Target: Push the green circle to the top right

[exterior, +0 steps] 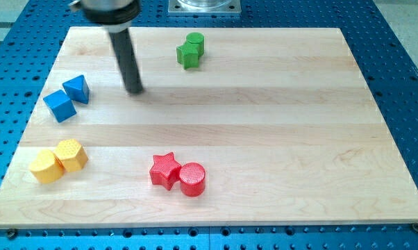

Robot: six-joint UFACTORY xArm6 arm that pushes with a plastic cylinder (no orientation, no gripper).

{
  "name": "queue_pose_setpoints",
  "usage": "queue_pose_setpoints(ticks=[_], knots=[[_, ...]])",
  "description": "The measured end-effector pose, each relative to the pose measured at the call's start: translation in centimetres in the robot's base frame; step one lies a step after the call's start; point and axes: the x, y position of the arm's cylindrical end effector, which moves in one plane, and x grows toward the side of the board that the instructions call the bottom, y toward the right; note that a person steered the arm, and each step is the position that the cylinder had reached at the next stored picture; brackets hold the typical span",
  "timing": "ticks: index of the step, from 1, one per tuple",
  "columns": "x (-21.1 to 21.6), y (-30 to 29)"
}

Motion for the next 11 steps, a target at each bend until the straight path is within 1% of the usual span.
queue_pose_setpoints(ticks=[1,2,3,4,5,6,7,8,9,10,11], knots=[[-5.3,1.7],[-8.5,4.1],[-10.3,12.4],[-10.3,22.4],[-10.8,19.6],[-14.4,19.0],[-15.1,25.7],[-14.3,31.2],[-10.9,28.1],[-2.3,23.8],[-1.4,11.4]])
